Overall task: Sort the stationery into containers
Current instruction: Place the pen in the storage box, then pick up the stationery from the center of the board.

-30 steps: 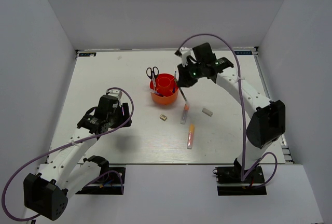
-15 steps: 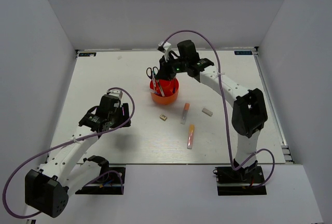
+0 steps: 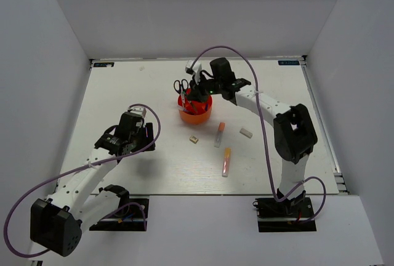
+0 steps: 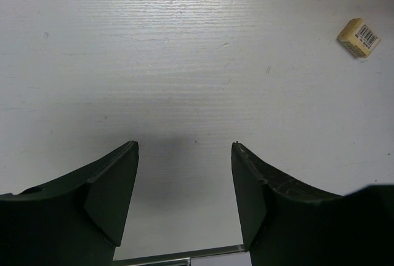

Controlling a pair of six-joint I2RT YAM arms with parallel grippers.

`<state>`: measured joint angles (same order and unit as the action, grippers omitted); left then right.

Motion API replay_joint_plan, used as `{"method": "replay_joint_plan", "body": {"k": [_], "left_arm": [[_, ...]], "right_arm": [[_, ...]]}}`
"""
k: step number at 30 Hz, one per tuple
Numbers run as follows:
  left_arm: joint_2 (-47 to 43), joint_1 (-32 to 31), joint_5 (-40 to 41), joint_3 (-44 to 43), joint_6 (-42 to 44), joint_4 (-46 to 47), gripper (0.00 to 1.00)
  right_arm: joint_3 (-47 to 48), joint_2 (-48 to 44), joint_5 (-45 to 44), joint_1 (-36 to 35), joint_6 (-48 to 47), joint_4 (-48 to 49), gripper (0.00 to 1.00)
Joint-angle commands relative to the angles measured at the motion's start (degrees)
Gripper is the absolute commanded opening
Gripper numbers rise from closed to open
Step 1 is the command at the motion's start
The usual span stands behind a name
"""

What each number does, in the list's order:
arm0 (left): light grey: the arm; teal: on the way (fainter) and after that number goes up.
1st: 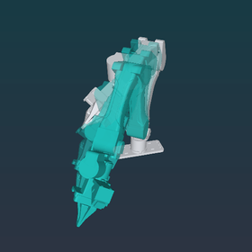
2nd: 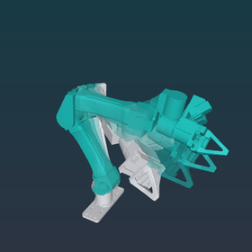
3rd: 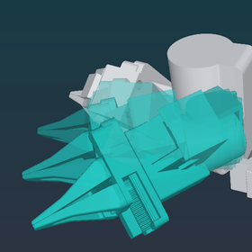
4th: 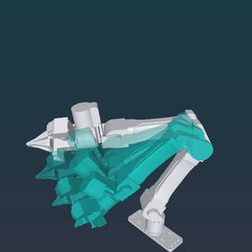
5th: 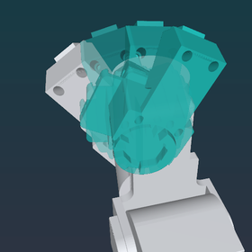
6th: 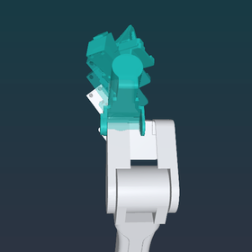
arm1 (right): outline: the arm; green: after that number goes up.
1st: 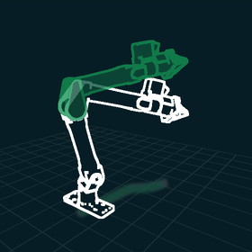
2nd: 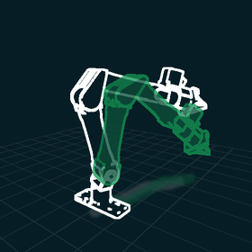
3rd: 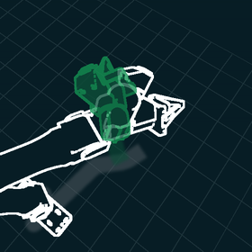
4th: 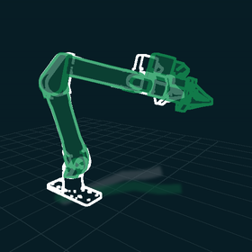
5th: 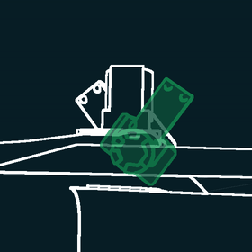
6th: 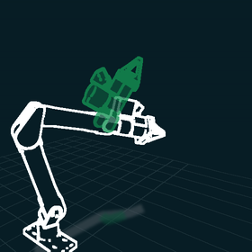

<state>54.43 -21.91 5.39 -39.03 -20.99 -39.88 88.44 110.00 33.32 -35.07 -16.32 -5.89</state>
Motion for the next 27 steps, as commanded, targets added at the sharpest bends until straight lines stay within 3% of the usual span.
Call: {"method": "replay_joint_plan", "body": {"k": [1,2,3,7,8,11,12,14,15,18,20,21,22,23,24,27], "left_arm": [[-0.21,0.2,-0.64,0.35,0.43,1.21,0.72],[-0.12,0.29,-0.82,0.44,0.51,1.21,0.72],[-0.12,0.2,-1.25,0.44,0.52,1.38,0.72],[0.32,0.2,-3.01,0.53,0.43,2.0,0.72],[0.32,0.2,-4.06,0.53,0.6,2.08,0.62],[1.46,0.2,-6.78,0.88,0.43,3.66,0.28],[2.42,0.2,-7.84,0.45,-0.53,4.36,0.08],[3.83,-0.15,-11.25,-0.52,-1.5,4.8,0.0],[5.92,-0.67,-11.1,-2.44,-3.25,5.24,0.0],[11.36,-9.52,-6.19,-7.17,-6.49,6.13,0.0],[16.02,-14.02,-0.78,-9.74,-9.23,4.46,0.28],[17.71,-14.56,0.66,-12.45,-15.24,3.94,0.44],[21.81,-15.0,1.63,-13.26,-17.74,3.76,0.61],[22.81,-15.0,1.47,-14.05,-24.55,4.19,0.63],[24.21,-15.09,1.55,-14.32,-29.84,4.37,0.65],[29.05,-15.09,1.03,-16.16,-38.14,5.86,0.65]], "right_arm": [[-2.13,-1.27,-0.54,-0.79,-4.69,2.29,0.17],[-3.09,-2.23,0.25,-0.88,-4.86,1.94,0.24],[-3.36,-2.5,0.43,-0.88,-5.04,1.94,0.4],[-4.07,-4.61,0.17,-1.58,-5.39,-0.17,0.57],[-4.07,-5.75,-0.18,-1.58,-4.96,-0.35,0.58],[-3.8,-8.38,-1.67,-1.58,-2.51,-2.1,0.56],[-3.72,-10.05,-2.38,-1.49,-1.8,-2.63,0.48],[-3.89,-11.46,-8.5,-1.49,1.0,-5.88,0.21],[-4.15,-14.25,-10.8,-1.32,3.81,-7.89,0.0],[-8.01,-17.6,-22.72,-0.35,10.15,-14.4,0.0],[-12.49,-18.15,-23.04,0.35,10.25,-20.71,0.03],[-13.2,-18.24,-22.86,0.96,10.34,-22.13,0.26],[-15.73,-18.32,-22.6,1.84,10.51,-23.28,0.55],[-16.63,-19.02,-22.51,1.93,11.12,-25.55,0.58],[-19.86,-19.46,-23.03,2.89,11.74,-25.57,0.58],[-24.71,-22.89,-24.88,5.44,13.58,-24.52,0.23]]}}
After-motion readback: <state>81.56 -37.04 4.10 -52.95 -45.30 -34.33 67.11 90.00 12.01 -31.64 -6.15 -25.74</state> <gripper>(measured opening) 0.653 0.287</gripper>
